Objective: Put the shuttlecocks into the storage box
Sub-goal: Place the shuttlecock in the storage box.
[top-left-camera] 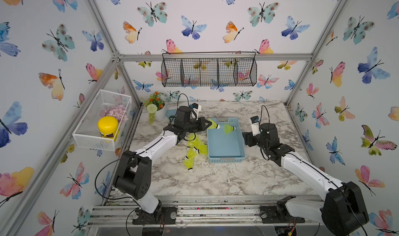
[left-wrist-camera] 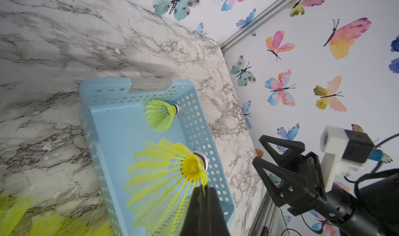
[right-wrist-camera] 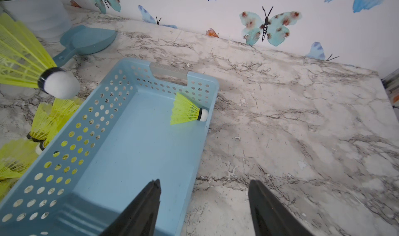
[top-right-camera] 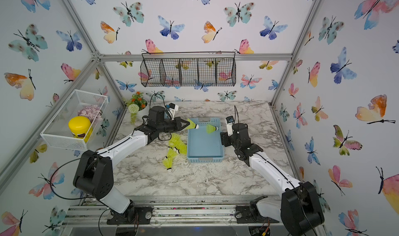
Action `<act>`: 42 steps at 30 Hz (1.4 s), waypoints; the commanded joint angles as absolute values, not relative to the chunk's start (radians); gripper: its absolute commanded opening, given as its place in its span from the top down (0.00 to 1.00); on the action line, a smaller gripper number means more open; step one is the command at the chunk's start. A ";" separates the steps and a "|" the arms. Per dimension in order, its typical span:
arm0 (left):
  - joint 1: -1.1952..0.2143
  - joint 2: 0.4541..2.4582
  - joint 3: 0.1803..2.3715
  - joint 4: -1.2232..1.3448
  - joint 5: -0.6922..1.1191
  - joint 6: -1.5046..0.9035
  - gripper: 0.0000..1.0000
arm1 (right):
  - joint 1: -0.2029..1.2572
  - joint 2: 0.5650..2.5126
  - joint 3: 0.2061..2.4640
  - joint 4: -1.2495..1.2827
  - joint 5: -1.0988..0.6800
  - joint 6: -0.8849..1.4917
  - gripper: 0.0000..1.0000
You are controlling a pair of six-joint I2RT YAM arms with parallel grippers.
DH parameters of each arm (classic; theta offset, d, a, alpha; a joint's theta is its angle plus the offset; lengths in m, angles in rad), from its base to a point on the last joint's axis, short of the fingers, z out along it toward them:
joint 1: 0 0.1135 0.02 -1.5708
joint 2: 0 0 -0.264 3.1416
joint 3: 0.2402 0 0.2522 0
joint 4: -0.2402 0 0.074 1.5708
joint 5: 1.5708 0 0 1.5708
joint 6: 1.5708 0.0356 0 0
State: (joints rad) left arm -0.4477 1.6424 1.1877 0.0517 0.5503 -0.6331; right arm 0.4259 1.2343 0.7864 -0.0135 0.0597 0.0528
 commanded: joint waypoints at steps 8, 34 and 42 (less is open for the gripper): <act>-0.522 1.794 1.274 0.113 0.388 -0.725 1.00 | 0.419 1.177 0.746 0.001 0.041 0.141 0.29; -0.539 2.055 1.409 0.162 0.310 -0.804 1.00 | 0.416 1.121 0.729 -0.041 0.066 0.131 0.28; -0.538 2.092 1.452 0.125 0.279 -0.801 1.00 | 0.416 1.101 0.713 -0.048 0.083 0.126 0.28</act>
State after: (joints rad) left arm -0.5323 2.0720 1.4261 0.1478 0.3107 -0.8009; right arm 0.4240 1.1179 0.7269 -0.0299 0.0612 0.1230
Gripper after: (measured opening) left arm 0.030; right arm 0.718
